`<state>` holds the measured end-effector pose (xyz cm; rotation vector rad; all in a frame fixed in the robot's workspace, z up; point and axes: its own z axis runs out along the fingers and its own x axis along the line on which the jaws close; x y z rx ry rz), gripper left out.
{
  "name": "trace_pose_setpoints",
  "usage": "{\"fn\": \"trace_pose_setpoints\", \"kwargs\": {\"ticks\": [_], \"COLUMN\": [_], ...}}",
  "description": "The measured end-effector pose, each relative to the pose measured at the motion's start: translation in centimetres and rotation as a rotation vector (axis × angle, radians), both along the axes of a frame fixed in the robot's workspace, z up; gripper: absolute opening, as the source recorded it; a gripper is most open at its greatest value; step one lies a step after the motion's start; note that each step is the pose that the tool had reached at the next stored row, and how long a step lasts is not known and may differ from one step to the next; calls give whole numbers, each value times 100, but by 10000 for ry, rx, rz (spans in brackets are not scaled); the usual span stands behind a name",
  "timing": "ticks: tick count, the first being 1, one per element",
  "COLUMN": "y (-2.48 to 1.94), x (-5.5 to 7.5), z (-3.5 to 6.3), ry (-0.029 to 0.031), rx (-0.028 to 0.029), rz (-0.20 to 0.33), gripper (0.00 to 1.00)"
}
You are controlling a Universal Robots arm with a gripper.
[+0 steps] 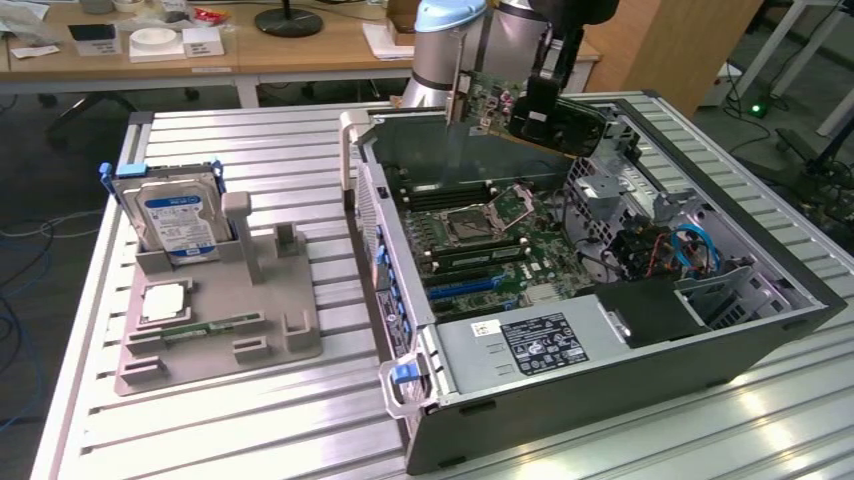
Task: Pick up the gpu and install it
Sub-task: 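Insert the gpu into the slot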
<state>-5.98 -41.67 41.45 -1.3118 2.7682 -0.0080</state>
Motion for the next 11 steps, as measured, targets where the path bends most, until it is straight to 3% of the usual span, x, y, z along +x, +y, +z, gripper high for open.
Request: {"fn": "trace_pose_setpoints", "kwargs": {"ticks": [5,11], "y": [0,0], "x": [0,0], "z": [0,-1], "ry": [0,0], "rx": [1,1], "rz": [18,644], "gripper": [28,28]}}
